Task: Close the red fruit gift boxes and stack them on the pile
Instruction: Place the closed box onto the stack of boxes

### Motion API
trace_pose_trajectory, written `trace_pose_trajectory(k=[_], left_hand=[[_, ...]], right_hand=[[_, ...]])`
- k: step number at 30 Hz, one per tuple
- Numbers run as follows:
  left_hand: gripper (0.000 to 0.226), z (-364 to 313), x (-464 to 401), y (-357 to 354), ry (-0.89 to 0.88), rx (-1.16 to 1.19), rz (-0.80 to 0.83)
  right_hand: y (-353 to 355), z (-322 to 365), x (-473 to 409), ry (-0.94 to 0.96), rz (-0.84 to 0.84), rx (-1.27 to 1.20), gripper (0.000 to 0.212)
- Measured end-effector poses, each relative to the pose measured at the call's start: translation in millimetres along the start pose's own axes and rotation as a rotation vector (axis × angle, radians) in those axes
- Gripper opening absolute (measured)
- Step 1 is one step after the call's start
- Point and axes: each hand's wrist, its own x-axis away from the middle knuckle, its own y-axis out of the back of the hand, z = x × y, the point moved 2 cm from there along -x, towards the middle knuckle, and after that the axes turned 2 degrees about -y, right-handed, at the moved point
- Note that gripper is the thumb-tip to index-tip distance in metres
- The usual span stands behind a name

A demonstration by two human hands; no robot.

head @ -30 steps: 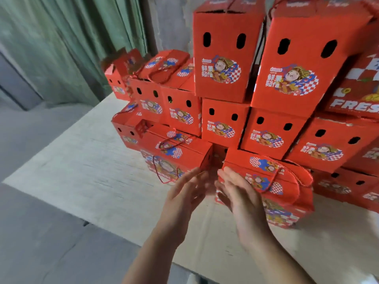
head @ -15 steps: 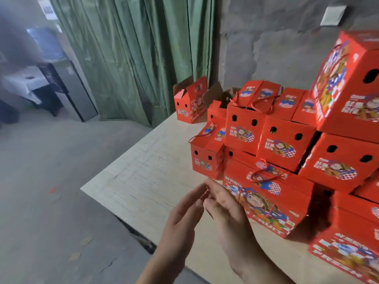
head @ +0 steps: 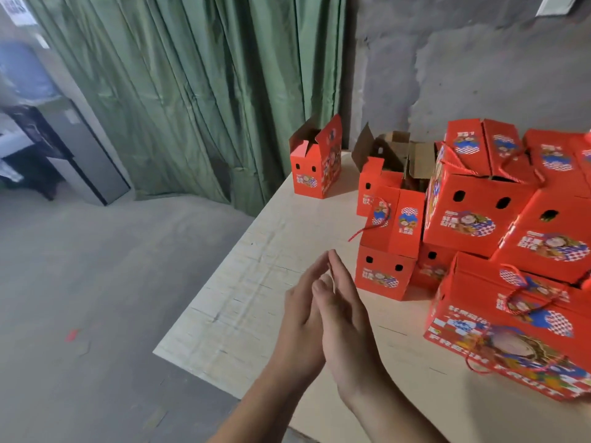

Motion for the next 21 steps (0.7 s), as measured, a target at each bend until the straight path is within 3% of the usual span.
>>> trace_pose_trajectory(k=[8, 11, 17, 21], left_hand=[[0.03, 88.0, -131.9, 74.9, 0.2, 0.016, 0.056], [0.037, 125.9, -176.5, 101.5, 0.258, -0.034, 0.09], [0.04, 175.8, -289.8, 118.4, 0.236, -0.129, 0.189], [0.043, 197.4, -374.4, 116.0, 0.155, -0.314, 0.308]], right_hand=[[-54.4, -45.4, -149.7, -0.106, -0.041, -0.04, 0.04], [-69.3, -61.8, -201.5, -0.135, -0.072, 0.03, 0.04], [-78.2, -70.4, -288.4, -0.137, -0.067, 0.242, 0.049], [-75.7, -65.8, -345.7, -0.144, -0.135, 0.391, 0.055]])
